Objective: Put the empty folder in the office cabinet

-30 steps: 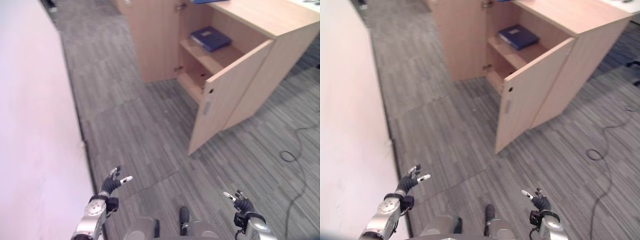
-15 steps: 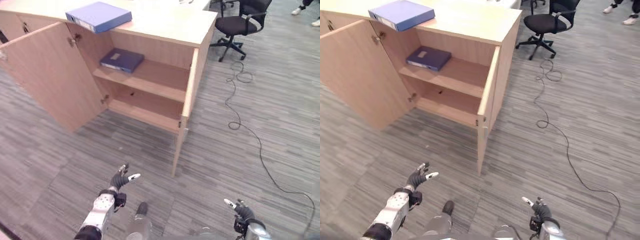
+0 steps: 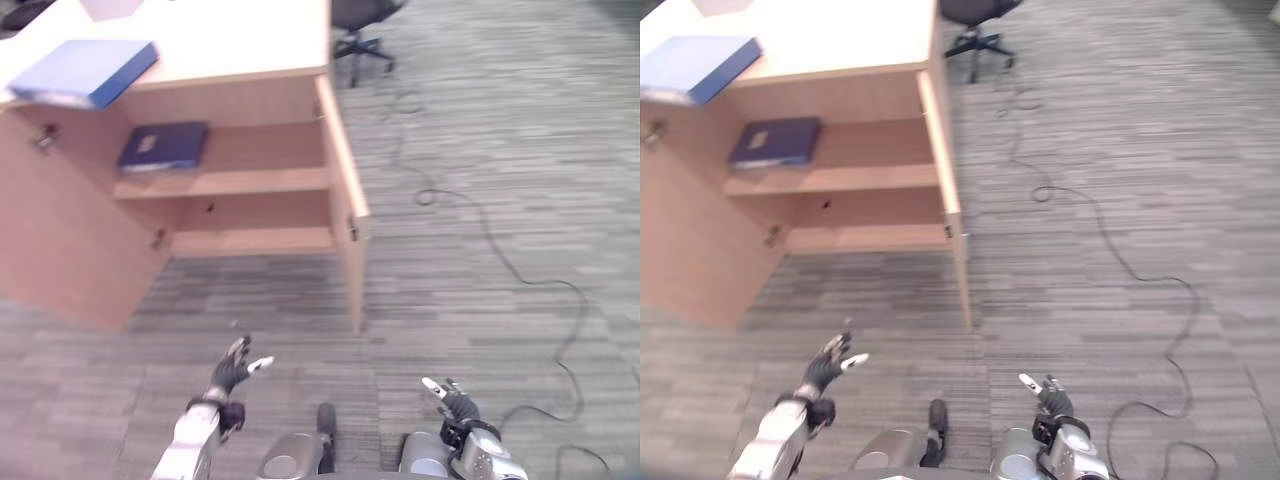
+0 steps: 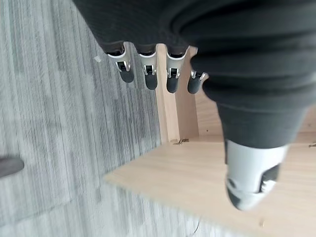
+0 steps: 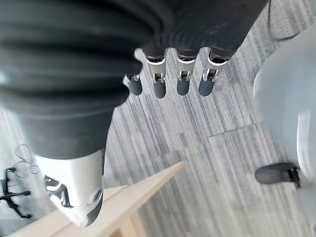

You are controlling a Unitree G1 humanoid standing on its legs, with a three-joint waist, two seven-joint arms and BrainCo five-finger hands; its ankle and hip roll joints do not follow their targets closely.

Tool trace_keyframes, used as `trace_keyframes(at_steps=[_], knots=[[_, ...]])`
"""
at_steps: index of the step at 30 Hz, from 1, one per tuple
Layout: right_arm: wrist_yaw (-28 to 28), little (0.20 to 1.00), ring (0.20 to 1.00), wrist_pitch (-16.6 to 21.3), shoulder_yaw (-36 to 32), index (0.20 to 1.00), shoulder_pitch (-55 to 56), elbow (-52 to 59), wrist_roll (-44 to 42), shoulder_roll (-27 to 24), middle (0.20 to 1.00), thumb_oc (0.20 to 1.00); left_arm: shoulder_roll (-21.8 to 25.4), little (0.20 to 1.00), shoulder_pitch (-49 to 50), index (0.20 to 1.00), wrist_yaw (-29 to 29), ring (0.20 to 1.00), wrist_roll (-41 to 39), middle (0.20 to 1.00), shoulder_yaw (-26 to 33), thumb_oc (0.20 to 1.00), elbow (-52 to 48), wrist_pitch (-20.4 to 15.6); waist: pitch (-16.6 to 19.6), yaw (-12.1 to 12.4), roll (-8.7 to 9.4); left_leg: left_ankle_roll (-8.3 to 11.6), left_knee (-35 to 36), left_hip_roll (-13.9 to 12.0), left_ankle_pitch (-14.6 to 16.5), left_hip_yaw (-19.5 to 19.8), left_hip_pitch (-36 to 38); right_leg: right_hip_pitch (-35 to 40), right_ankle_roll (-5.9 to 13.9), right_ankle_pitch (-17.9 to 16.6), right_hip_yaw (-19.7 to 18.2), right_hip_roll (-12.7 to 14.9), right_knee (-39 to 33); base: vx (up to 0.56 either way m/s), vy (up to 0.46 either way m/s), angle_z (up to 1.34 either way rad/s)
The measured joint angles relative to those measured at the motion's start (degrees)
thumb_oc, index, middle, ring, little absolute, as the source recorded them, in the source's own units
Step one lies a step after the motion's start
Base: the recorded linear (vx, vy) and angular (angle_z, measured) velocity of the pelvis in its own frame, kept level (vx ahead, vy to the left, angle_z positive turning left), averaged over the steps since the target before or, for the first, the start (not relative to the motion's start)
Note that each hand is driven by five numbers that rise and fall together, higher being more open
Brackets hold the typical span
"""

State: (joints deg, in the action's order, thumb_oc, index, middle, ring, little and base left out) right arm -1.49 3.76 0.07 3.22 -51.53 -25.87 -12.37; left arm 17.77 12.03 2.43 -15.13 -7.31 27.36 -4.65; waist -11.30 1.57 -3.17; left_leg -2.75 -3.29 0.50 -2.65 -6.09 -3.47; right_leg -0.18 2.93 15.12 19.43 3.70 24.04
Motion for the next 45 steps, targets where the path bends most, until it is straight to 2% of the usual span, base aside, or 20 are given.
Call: trace_keyframes(at_steps=[2, 10, 13, 15, 19, 23, 25, 26, 27, 28, 30, 36, 37, 38, 39, 40, 41, 42, 43, 45], knots=[[-0.48, 1.0, 1.0, -0.13, -0.67, 1.0, -0.66, -2.29, -0.06, -0.89, 1.0, 1.0, 0.0, 1.0, -1.36, 1.0, 0.04, 1.0, -0.31, 1.0, 0.68, 1.0, 0.18, 0.48, -0.01, 0.98, 0.26, 2.46, 1.45, 0.13, -2.21, 0.04, -1.05, 2.42, -5.58, -1.45, -3.12, -2.76, -12.19, -0.07, 0.031, -0.39], [-0.4, 1.0, 1.0, -0.35, 2.22, 1.0, -2.36, -3.23, 0.08, -5.72, 1.0, 1.0, -2.49, 1.0, -2.55, 1.0, -0.63, 1.0, -2.59, 1.0, 0.41, 1.0, 1.57, -0.14, 1.06, 2.23, -0.25, 8.01, -3.54, -1.91, -5.53, 7.13, -5.2, -0.13, -6.55, -6.5, -8.32, -2.27, -14.64, -0.09, 0.053, -0.35], [-0.8, 1.0, 1.0, -0.39, 0.75, 1.0, -0.37, -3.16, 0.07, -6.22, 1.0, 1.0, -1.74, 1.0, -5.02, 1.0, -0.71, 1.0, -2.56, 1.0, 0.05, 1.0, 2.89, -0.08, 0.5, 0.58, 1.72, 8.0, -3.75, -8.41, -5.39, 5.43, -4.74, 2.2, -7.43, -7.5, -4.43, -0.57, -16.69, -0.03, 0.191, 0.55], [-0.98, 1.0, 1.0, -0.35, -0.95, 1.0, 0.66, -2.98, 0.01, -6.4, 1.0, 1.0, -1.93, 1.0, -5.62, 1.0, -0.67, 1.0, -2.48, 1.0, -0.7, 1.0, 2.97, -0.05, 0.87, 0.0, 0.84, 9.3, -0.89, -15.59, -6.22, 4.9, -2.97, 2.61, -6.67, -7.99, -3.03, -0.26, -17.42, 0.04, 0.291, 0.45], [-0.87, 1.0, 1.0, -0.68, -2.64, 1.0, 2.26, -2.8, 0.03, -7.39, 1.0, 1.0, -2.94, 1.0, -5.95, 1.0, -0.81, 1.0, -2.43, 1.0, -2.46, 1.0, 4.61, -0.03, 1.21, -1.31, -0.15, 12.51, 2.85, -20.53, -7.46, 6.55, 0.69, 3.14, -4.22, -9.03, -1.55, 1.84, -17.49, 0.04, 0.402, 0.33], [-0.85, 1.0, 1.0, -0.69, -2.56, 1.0, 1.85, -2.88, 0.09, -7.43, 1.0, 1.0, -3.1, 1.0, -7.54, 1.0, -0.88, 1.0, -2.41, 1.0, -3.52, 1.0, 4.65, -0.09, 1.08, -1.06, -0.19, 12.83, 3.23, -24.61, -7.64, 10.06, 2.29, 3.5, 1.47, -9.83, -1.84, 6.56, -16.58, 0.07, 0.5, 0.12], [-0.69, 1.0, 1.0, -0.83, -1.92, 1.0, 1.41, -3.26, 0.18, -8.22, 1.0, 1.0, -3.18, 1.0, -7.16, 1.0, -0.91, 1.0, -2.43, 1.0, -4.35, 1.0, 4.62, -0.23, 1.88, -0.53, -1.6, 14.07, 3.97, -24.37, -8.42, 16.15, 2.97, 3.84, 6.57, -10.85, -3.78, 10.08, -16.73, 0.07, 0.563, -0.09], [-0.43, 1.0, 1.0, -0.71, -2.5, 1.0, 1.58, -3.76, 0.2, -8.31, 1.0, 1.0, -3.25, 1.0, -7.24, 1.0, -0.89, 1.0, -2.45, 1.0, -4.28, 1.0, 5.26, -0.33, 2.37, -0.14, -2.35, 18.07, 2.54, -23.33, -3.2, 17.18, 3.18, 4.48, 9.6, -11.8, -3.88, 11.41, -16.74, 0.0, 0.18, 0.25], [-0.05, 1.0, 1.0, -0.94, -1.96, 1.0, 1.7, -5.18, 0.23, -7.92, 1.0, 1.0, -3.18, 1.0, -7.98, 1.0, -1.24, 1.0, -2.46, 1.0, -3.96, 1.0, 6.66, -0.4, 2.54, -0.82, -1.18, 19.46, 2.88, -20.77, 4.41, 16.31, 2.72, 5.05, 9.42, -11.99, -3.8, 14.65, -16.38, 0.01, 0.474, 0.65], [0.01, 1.0, 1.0, -1.54, -2.71, 1.0, 1.98, -5.48, 0.45, -4.47, 1.0, 1.0, -0.5, 1.0, -9.28, 1.0, -1.48, 1.0, -2.46, 1.0, -4.01, 1.0, 6.66, -0.35, 2.0, -0.05, 3.52, 16.62, 1.48, -16.09, 4.23, 15.02, 1.42, 5.23, 9.18, -11.95, -6.7, 18.6, -17.53, 0.04, 0.439, 0.87], [0.98, 1.0, 1.0, -1.84, -4.36, 1.0, 3.12, -5.8, 1.15, -1.2, 1.0, 1.0, 2.75, 1.0, -10.06, 1.0, -1.54, 1.0, -2.45, 1.0, -3.82, 1.0, 6.35, -0.33, 1.54, 2.25, 6.26, 17.44, -3.53, -13.52, 4.06, 13.52, -2.11, 4.84, 6.63, -18.13, -7.49, 19.74, -17.82, 0.04, 0.378, 0.43], [1.26, 1.0, 1.0, -1.95, -2.21, 1.0, -0.2, -6.52, 2.26, -0.21, 1.0, 1.0, 5.12, 1.0, -8.87, 1.0, -1.62, 1.0, -2.41, 1.0, -3.66, 1.0, 5.41, -0.5, 1.96, 4.89, 6.96, 10.08, -9.14, -5.62, 7.62, 9.46, -5.62, -1.28, 3.07, -33.99, -9.1, 26.6, -13.39, -0.08, 0.459, 0.0], [1.2, 1.0, 1.0, -1.87, -2.14, 1.0, -1.37, -6.6, 2.26, -0.37, 1.0, 1.0, 5.11, 1.0, -8.71, 1.0, -1.45, 1.0, -2.38, 1.0, -4.09, 1.0, 4.55, -0.48, 1.21, 5.18, 6.18, 8.72, -10.71, -5.51, 8.5, 8.62, -7.06, -2.41, 0.66, -36.88, -8.83, 26.6, -13.45, 0.01, 0.359, -0.35], [1.23, 1.0, 1.0, -1.78, -2.16, 1.0, -2.58, -6.47, 2.24, -0.51, 1.0, 1.0, 4.84, 1.0, -8.73, 1.0, -1.11, 1.0, -2.39, 1.0, -4.4, 1.0, 3.67, -0.37, 0.3, 4.65, 5.39, 7.16, -13.25, -5.14, 9.46, 8.47, -8.71, -3.39, -2.43, -41.17, -9.44, 26.37, -13.62, 0.05, 0.382, 0.12], [1.25, 1.0, 1.0, -1.84, -1.7, 1.0, -2.78, -6.62, 2.24, -0.55, 1.0, 1.0, 3.64, 1.0, -9.55, 1.0, -0.87, 1.0, -2.42, 1.0, -3.96, 1.0, 3.75, -0.41, 0.08, 3.76, 3.29, 6.87, -13.66, -4.64, 9.84, 10.76, -8.81, -4.2, 1.03, -40.78, -13.82, 26.06, -11.3, 0.05, 0.466, 0.5], [1.55, 1.0, 1.0, -1.97, -0.55, 1.0, -1.91, -6.23, 2.23, 0.93, 1.0, 1.0, 3.12, 1.0, -10.12, 1.0, -1.2, 1.0, -2.44, 1.0, -1.74, 1.0, 2.06, -0.47, -0.23, 4.49, 3.26, 3.51, -9.59, -4.91, 7.58, 11.53, -6.77, -6.73, 6.23, -18.32, -15.36, 16.78, -2.77, 0.07, 0.61, 0.53], [1.38, 1.0, 1.0, -1.5, -0.28, 1.0, -1.73, -5.44, 2.18, 0.75, 1.0, 1.0, 2.58, 1.0, -8.83, 1.0, -1.31, 1.0, -2.42, 1.0, -1.18, 1.0, 2.17, -0.35, -0.51, 3.92, 3.61, 3.62, -6.79, -5.16, 6.32, 11.83, -4.87, -7.68, 1.64, -7.72, -13.52, 5.18, -0.12, 0.05, 0.543, 0.3], [1.41, 1.0, 1.0, -1.55, 0.44, 1.0, -1.49, -5.47, 2.17, 0.8, 1.0, 1.0, 2.06, 1.0, -7.08, 1.0, -1.16, 1.0, -2.42, 1.0, -0.31, 1.0, 2.49, -0.33, -0.38, 3.46, 4.6, 3.9, -5.37, -4.42, 5.77, 11.9, -4.03, -5.94, -3.08, -5.39, -10.45, -3.58, -7.5, 0.08, 0.346, 0.45], [1.39, 1.0, 1.0, -1.88, 1.84, 1.0, -0.55, -5.67, 2.16, -0.42, 1.0, 1.0, -0.43, 1.0, -5.34, 1.0, -0.66, 1.0, -2.43, 1.0, -0.39, 1.0, 3.43, 0.07, 0.22, 2.09, 4.7, 3.2, -4.48, -2.36, 5.71, 11.74, -3.61, -4.67, -5.83, -6.15, -9.71, -5.27, -12.31, 0.15, 0.239, 0.26], [1.43, 1.0, 1.0, -1.74, 2.43, 1.0, 0.47, -6.53, 2.0, -0.98, 1.0, 1.0, -1.34, 1.0, -0.65, 1.0, -0.48, 1.0, -2.43, 1.0, -0.43, 1.0, 3.43, 0.9, -0.18, 2.37, 3.53, 5.18, 0.24, -2.31, 3.75, 12.34, 1.39, 0.0, -4.66, -6.89, -11.96, -5.35, -16.0, 0.23, 0.076, 0.04]])
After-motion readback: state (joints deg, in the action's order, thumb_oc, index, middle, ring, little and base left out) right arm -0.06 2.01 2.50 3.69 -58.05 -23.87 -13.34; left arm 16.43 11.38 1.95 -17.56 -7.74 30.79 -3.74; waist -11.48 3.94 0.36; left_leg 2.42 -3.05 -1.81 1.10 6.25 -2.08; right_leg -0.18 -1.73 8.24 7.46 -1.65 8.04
